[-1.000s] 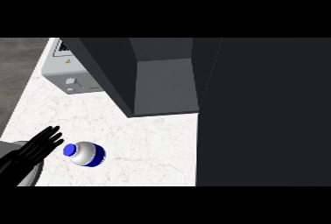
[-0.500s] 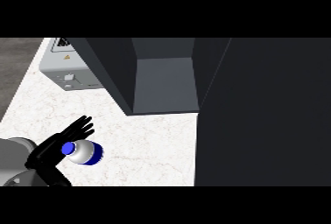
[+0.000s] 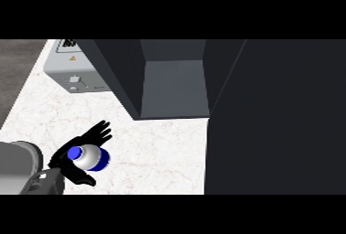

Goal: Pick up the bottled water, place it into the cabinet and close the cabinet

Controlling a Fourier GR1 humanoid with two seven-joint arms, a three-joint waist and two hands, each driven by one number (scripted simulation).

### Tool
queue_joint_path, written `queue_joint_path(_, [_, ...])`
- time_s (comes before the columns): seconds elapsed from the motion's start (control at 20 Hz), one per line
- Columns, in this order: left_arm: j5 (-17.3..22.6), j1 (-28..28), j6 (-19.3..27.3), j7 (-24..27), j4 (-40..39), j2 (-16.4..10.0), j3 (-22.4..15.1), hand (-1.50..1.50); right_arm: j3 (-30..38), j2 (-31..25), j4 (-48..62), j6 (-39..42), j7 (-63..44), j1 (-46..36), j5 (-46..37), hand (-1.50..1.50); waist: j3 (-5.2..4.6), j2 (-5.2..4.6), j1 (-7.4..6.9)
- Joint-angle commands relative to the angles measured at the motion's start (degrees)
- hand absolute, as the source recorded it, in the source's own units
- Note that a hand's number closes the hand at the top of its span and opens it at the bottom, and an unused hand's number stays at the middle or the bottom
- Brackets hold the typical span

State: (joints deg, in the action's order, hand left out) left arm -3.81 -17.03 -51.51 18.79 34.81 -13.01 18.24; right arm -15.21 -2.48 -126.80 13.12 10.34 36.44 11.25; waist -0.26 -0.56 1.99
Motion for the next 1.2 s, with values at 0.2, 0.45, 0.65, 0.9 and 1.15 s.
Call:
queue_joint_path(0.2, [0.0, -4.8, -7.7, 6.8, -10.3, -0.1, -1.6, -1.5, -2.0, 1.3, -1.6, -2.5, -4.5, -3.8, -0.5, -1.5, -0.01, -0.07, -0.54])
queue_joint_path(0.45, [1.0, -3.5, -12.3, 7.9, -11.5, -1.3, -2.6, -1.5, 0.3, -0.5, -0.3, -0.5, -1.0, -0.3, 0.7, -1.5, 0.01, 0.04, -0.44])
queue_joint_path(0.65, [1.2, -6.3, -8.2, 6.5, -11.2, 3.1, -4.0, -1.5, -1.4, -0.1, -0.4, -0.3, -0.6, 0.0, 0.3, -1.5, 0.06, 0.17, -0.38])
queue_joint_path(0.9, [0.2, -3.7, -10.8, 9.3, -9.8, 2.6, -7.0, 1.5, -0.3, -0.3, 1.8, 0.1, 1.5, 0.6, 0.2, -1.5, 0.05, 0.24, -0.33])
queue_joint_path(1.15, [1.2, -2.5, -11.2, 10.9, -8.8, 3.3, -8.1, 1.5, 1.3, -0.2, 3.9, -0.2, 2.3, -0.9, 0.6, -1.5, 0.11, 0.29, -0.91])
